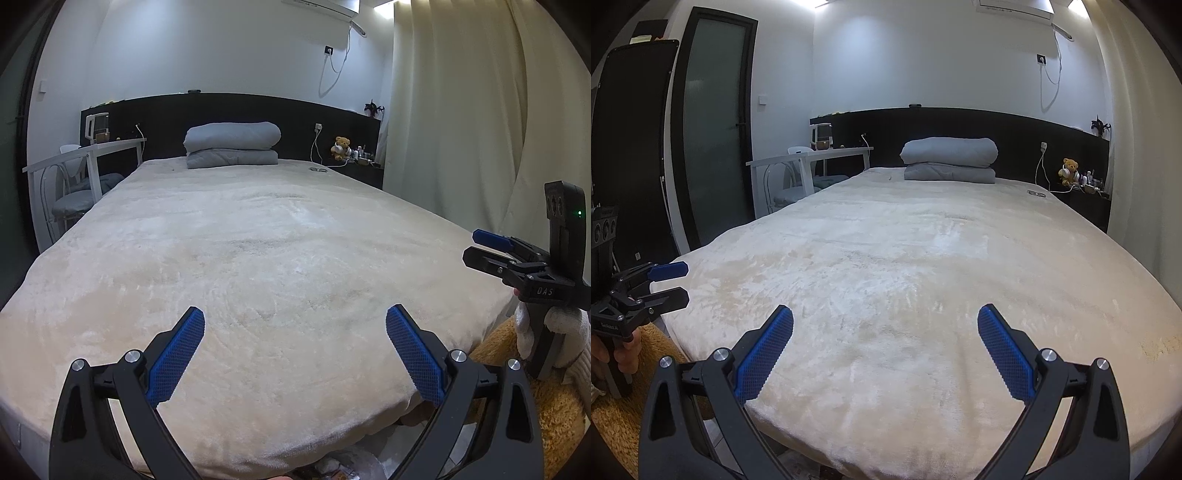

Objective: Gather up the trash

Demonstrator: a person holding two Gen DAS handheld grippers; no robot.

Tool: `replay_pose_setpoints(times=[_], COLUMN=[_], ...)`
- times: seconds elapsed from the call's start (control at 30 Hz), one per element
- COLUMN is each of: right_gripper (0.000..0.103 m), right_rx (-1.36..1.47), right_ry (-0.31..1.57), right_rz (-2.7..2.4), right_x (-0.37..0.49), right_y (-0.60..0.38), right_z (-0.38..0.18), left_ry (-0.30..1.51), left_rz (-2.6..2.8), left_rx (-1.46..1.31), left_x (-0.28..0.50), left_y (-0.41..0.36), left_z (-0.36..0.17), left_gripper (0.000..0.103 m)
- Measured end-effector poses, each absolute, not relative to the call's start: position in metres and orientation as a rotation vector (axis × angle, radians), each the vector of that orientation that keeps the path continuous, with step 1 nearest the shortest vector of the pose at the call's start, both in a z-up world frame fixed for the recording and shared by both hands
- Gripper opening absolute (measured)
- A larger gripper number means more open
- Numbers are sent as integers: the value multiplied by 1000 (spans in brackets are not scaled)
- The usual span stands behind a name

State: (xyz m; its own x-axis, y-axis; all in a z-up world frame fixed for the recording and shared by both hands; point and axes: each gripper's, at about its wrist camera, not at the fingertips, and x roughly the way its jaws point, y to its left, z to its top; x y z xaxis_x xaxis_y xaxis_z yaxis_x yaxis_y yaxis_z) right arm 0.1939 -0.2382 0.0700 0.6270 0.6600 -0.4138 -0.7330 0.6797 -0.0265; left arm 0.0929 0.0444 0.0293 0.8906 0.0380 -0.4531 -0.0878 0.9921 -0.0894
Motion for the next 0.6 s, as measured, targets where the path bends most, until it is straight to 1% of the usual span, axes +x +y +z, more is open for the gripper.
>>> replay_pose_setpoints(times=[0.6], right_gripper=[99], right_rx=[-198], right_ry=[392], right_rz=[801], right_x=[196], right_y=[-239], right_z=[70], left_ry=[458], left_rz=[69], left_rx=[-107], left_x=[91], left_y=[45], left_z=[29], left_gripper=[96])
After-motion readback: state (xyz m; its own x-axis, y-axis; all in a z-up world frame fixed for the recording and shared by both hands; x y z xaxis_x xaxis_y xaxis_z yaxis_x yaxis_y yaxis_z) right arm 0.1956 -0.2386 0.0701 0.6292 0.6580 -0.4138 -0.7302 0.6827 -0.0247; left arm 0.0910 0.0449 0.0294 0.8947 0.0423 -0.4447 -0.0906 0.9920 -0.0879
